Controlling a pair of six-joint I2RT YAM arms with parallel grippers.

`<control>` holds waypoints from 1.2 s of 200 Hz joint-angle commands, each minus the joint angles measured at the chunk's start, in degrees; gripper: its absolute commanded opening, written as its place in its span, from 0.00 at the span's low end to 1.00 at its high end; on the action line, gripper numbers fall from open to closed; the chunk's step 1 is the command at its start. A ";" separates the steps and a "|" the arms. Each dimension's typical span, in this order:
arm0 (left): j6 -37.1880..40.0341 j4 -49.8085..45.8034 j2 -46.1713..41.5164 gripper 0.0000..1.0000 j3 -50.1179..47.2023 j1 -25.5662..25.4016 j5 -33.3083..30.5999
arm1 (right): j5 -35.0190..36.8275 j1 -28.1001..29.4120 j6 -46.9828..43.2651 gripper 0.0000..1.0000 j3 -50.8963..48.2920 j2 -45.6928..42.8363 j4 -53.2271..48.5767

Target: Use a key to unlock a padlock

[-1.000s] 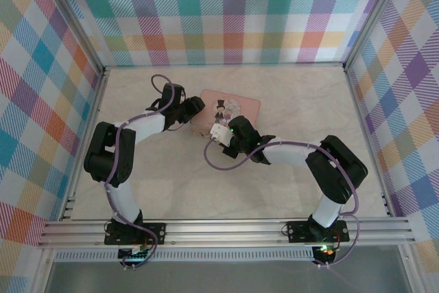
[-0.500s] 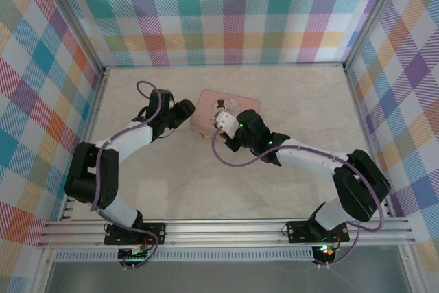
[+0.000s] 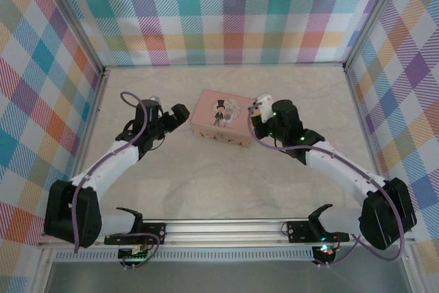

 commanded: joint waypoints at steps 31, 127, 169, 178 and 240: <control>4.64 -7.82 -9.07 1.00 -3.53 0.48 -7.15 | -3.84 -12.28 17.62 0.00 -1.94 -3.15 -8.15; 1.47 -4.45 -7.84 1.00 -6.82 0.48 -4.60 | 3.35 -20.92 24.74 0.00 -0.24 7.39 -14.06; 0.90 -3.72 -7.71 1.00 -8.03 0.47 -4.42 | 8.24 -20.52 24.65 0.00 2.64 13.29 -17.56; 0.62 -3.53 -7.73 1.00 -8.30 0.48 -4.42 | 9.48 -20.05 24.27 0.00 2.97 14.27 -17.89; -0.44 -2.26 -7.26 1.00 -9.64 0.48 -3.89 | 10.73 -18.21 24.01 0.00 8.80 21.99 -21.44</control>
